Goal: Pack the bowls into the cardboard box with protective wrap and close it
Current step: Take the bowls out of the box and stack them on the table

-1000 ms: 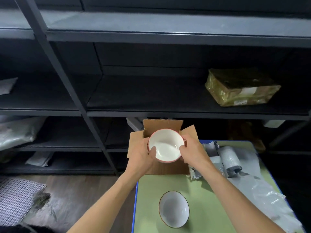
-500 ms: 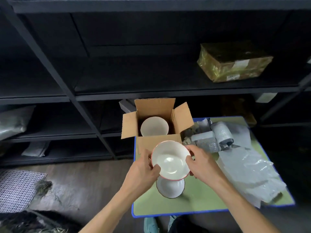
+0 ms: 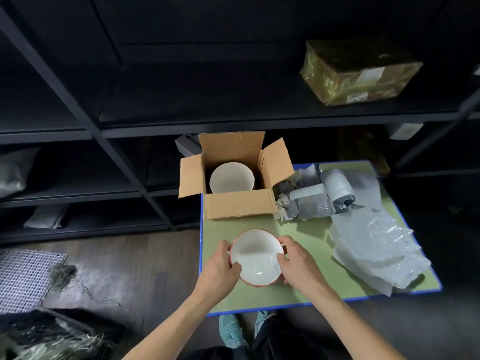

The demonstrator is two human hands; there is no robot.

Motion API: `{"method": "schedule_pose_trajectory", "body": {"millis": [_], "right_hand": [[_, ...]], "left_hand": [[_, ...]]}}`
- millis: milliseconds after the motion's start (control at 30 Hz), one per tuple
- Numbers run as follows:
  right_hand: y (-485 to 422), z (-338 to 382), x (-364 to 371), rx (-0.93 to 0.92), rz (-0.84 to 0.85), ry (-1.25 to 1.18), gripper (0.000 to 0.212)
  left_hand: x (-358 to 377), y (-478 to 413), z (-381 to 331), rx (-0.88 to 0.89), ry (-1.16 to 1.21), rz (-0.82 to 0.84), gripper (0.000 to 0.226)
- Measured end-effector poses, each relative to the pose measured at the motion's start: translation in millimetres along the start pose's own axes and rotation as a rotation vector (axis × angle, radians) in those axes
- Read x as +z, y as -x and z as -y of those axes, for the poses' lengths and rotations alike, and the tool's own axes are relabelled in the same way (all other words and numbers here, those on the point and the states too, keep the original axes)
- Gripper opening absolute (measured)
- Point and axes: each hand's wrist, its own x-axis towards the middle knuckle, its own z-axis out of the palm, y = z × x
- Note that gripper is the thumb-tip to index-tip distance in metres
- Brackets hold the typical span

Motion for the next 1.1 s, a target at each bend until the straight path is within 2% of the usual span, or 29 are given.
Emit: {"method": "schedule_pose_trajectory", "body": {"millis": [433, 667, 900, 1100], "right_hand": [[-4, -9, 16, 0.045, -0.013, 0.033, 0.037], [-4, -4, 19, 0.047, 0.003, 0.057, 0.039], [-2, -1, 29, 0.042, 0.027, -0.035, 0.035], [-2, 4, 21, -0.023, -0.002, 0.138, 0.039]], "left_hand": [[13, -12, 7, -0.022, -0.009, 0.018, 0.025], [11, -16, 11, 0.014, -0.087, 0.074, 0.037], [1, -18, 24, -0.001, -0.133, 0.050, 0.038], [-1, -14, 20, 0.073, -0.236, -0.049, 0.039]]}}
